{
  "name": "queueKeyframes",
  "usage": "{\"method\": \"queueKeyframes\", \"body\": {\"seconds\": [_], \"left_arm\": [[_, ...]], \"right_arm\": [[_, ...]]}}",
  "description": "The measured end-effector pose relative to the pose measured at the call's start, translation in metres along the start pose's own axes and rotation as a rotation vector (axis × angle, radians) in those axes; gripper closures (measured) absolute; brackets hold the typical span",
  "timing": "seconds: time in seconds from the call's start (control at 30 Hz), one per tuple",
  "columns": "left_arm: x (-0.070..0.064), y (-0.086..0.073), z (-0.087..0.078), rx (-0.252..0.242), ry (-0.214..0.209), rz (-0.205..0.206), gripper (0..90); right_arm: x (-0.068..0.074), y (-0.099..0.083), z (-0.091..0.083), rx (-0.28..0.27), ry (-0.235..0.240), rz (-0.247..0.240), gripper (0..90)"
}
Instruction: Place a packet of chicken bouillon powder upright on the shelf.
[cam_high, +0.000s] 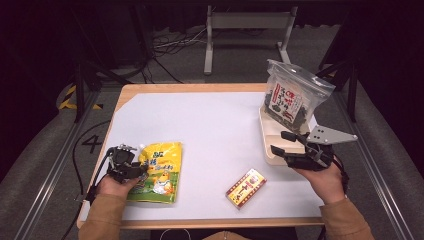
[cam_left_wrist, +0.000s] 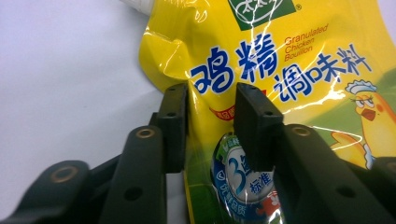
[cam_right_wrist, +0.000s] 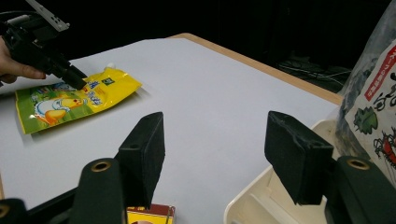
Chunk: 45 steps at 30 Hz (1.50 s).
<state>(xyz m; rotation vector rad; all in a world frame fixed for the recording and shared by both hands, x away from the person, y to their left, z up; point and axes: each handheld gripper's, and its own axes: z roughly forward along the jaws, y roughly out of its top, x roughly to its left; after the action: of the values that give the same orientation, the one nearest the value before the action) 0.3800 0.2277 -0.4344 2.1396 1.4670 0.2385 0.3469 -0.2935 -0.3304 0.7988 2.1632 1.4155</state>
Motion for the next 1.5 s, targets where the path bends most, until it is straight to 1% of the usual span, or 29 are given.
{"method": "queueKeyframes", "body": {"seconds": [0.13, 0.2, 0.27, 0.3, 0.37, 0.4, 0.47, 0.5, 0.53, 0.6, 0.63, 0.77, 0.8, 0.87, 0.9, 0.97, 1.03, 1.07, 1.23, 1.27, 1.33, 1.4, 1.47, 1.5], "left_arm": [[0.001, 0.0, 0.0, -0.005, -0.016, 0.001, 76.7], [0.002, 0.0, 0.0, -0.008, -0.027, 0.006, 79.2], [0.003, 0.0, 0.0, -0.019, -0.056, 0.012, 82.4], [0.003, 0.0, 0.0, -0.025, -0.065, 0.024, 82.9], [0.003, 0.0, 0.0, -0.038, -0.08, 0.036, 84.2], [0.003, 0.0, 0.0, -0.038, -0.08, 0.036, 84.7], [0.004, 0.0, -0.004, -0.061, -0.104, 0.046, 86.2], [0.004, 0.0, -0.004, -0.061, -0.104, 0.046, 86.4], [0.004, 0.001, -0.005, -0.069, -0.108, 0.055, 86.4], [0.004, 0.001, -0.006, -0.073, -0.131, 0.049, 86.8], [0.004, 0.001, -0.007, -0.077, -0.134, 0.052, 86.9], [0.001, 0.003, -0.016, -0.124, -0.158, 0.064, 87.4], [0.0, 0.003, -0.02, -0.149, -0.164, 0.074, 87.4], [-0.002, 0.004, -0.026, -0.181, -0.19, 0.079, 87.4], [-0.004, 0.005, -0.029, -0.19, -0.195, 0.092, 87.3], [-0.005, 0.005, -0.032, -0.197, -0.199, 0.1, 87.3], [-0.009, 0.006, -0.039, -0.223, -0.208, 0.122, 87.4], [-0.009, 0.006, -0.039, -0.223, -0.208, 0.122, 87.4], [-0.018, 0.007, -0.053, -0.274, -0.208, 0.181, 87.6], [-0.02, 0.007, -0.056, -0.286, -0.202, 0.196, 87.6], [-0.025, 0.008, -0.062, -0.306, -0.202, 0.211, 87.6], [-0.029, 0.008, -0.067, -0.332, -0.188, 0.235, 87.6], [-0.032, 0.009, -0.072, -0.347, -0.199, 0.25, 87.7], [-0.032, 0.009, -0.072, -0.347, -0.199, 0.25, 87.7]], "right_arm": [[0.0, 0.0, 0.002, 0.005, 0.004, 0.0, 38.2], [0.0, -0.001, 0.002, 0.007, 0.006, 0.001, 38.3], [0.0, -0.001, 0.002, 0.008, 0.006, 0.005, 38.4], [0.0, -0.001, 0.002, 0.009, 0.006, 0.006, 38.4], [0.0, -0.002, 0.002, 0.012, 0.005, 0.006, 38.3], [0.0, -0.002, 0.002, 0.012, 0.005, 0.006, 38.3], [0.0, -0.003, 0.001, 0.012, 0.003, 0.005, 38.4], [0.0, -0.003, 0.001, 0.012, 0.003, 0.005, 38.4], [-0.001, -0.003, 0.001, 0.012, 0.003, 0.007, 38.4], [-0.001, -0.004, 0.0, 0.011, 0.0, 0.007, 38.5], [-0.001, -0.004, -0.001, 0.01, -0.002, 0.008, 38.5], [-0.001, -0.004, -0.002, 0.011, -0.002, 0.007, 38.5], [-0.001, -0.004, -0.002, 0.011, -0.003, 0.007, 38.6], [0.0, -0.004, -0.002, 0.009, -0.002, 0.004, 38.8], [0.0, -0.004, -0.002, 0.008, -0.002, 0.004, 38.9], [0.001, -0.004, -0.003, 0.009, -0.003, 0.004, 39.0], [0.002, -0.003, -0.003, 0.006, -0.001, 0.0, 39.2], [0.002, -0.003, -0.003, 0.006, -0.001, 0.0, 39.2], [0.004, -0.003, -0.002, 0.007, 0.007, -0.005, 40.7], [0.005, -0.002, -0.002, 0.007, 0.007, -0.009, 40.8], [0.007, -0.002, -0.001, 0.007, 0.011, -0.01, 41.0], [0.008, -0.001, -0.001, 0.008, 0.014, -0.013, 41.0], [0.01, -0.001, 0.0, 0.009, 0.019, -0.016, 40.9], [0.01, -0.001, 0.0, 0.009, 0.019, -0.016, 40.9]]}}
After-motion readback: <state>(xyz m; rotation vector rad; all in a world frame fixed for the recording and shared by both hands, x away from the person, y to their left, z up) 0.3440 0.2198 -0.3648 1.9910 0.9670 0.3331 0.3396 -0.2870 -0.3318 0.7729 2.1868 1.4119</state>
